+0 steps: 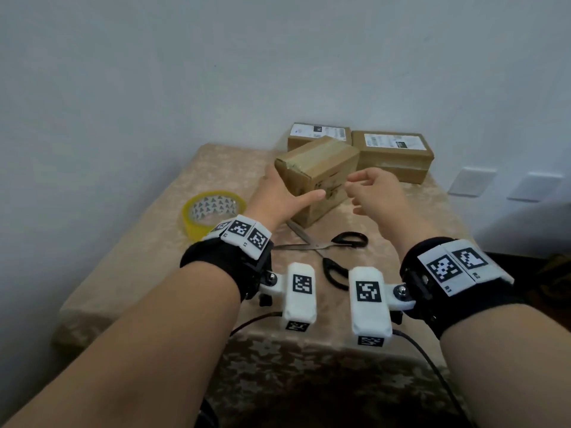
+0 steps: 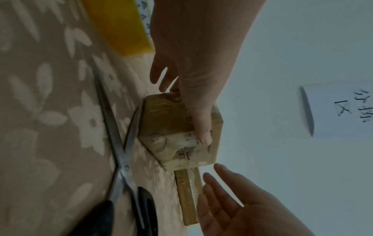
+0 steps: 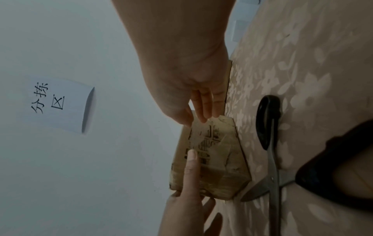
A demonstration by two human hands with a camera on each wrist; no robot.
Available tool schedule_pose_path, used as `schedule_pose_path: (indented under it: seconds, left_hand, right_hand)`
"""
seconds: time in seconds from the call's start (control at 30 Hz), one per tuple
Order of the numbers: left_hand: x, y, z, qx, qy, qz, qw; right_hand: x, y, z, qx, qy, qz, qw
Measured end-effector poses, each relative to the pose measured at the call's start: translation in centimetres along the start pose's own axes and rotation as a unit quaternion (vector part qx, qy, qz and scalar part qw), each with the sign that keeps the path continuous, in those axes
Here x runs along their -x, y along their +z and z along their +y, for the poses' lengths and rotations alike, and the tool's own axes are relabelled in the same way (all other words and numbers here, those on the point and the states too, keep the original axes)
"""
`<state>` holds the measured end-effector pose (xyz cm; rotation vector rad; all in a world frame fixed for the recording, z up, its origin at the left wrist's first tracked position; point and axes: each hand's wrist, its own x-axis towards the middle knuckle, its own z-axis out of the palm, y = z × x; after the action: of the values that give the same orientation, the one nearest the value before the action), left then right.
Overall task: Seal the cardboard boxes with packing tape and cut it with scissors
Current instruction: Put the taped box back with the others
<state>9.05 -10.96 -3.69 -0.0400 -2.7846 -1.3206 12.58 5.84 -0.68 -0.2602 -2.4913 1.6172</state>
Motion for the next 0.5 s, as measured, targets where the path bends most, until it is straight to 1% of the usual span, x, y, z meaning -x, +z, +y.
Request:
schedule_pose_path:
  seconds: [0.07,0.13,0.2,0.27,0.33,0.4,0.43,0.5]
  left_hand:
    - [-0.1,0.4,-0.2,0.025,-0.005,0.028,0.999]
    - [0.0,0.3,-0.4,0.042,0.014,0.043,0.998]
    - [0.5,-0.3,-0.4,0.022,0.077,0.047,0.996]
    - [1.4,-1.3,-0.5,-0.025,0.162,0.047,0.985]
    - [2.5,-2.5,-0.6,-0.08,0.256,0.051,0.962]
    - [3.3,-3.5,-1.0,-0.123,0.344,0.052,0.929]
    - [3.6,-3.9,-1.2,-0.138,0.375,0.051,0.915]
    - [3.8,-4.5,-1.6,-0.167,0.411,0.047,0.895]
  right_hand:
    - [0.0,-0.3,0.0,-0.016,0.008,0.001,1.0]
    - [0.2,-0.5,-0.3,-0.046,0.025,0.007,0.999]
    - [0.4,-0.9,-0.7,-0.117,0.055,0.005,0.992]
    - [0.5,-1.5,-1.2,-0.201,0.087,-0.008,0.976]
    - [0.6,-2.0,-1.6,-0.243,0.115,-0.02,0.963]
    - [0.7,-2.2,-1.8,-0.254,0.139,-0.037,0.956]
    - [0.9,-2.3,-1.9,-0.264,0.155,-0.045,0.951]
    - [1.3,-2.2,-2.1,-0.276,0.181,-0.06,0.942]
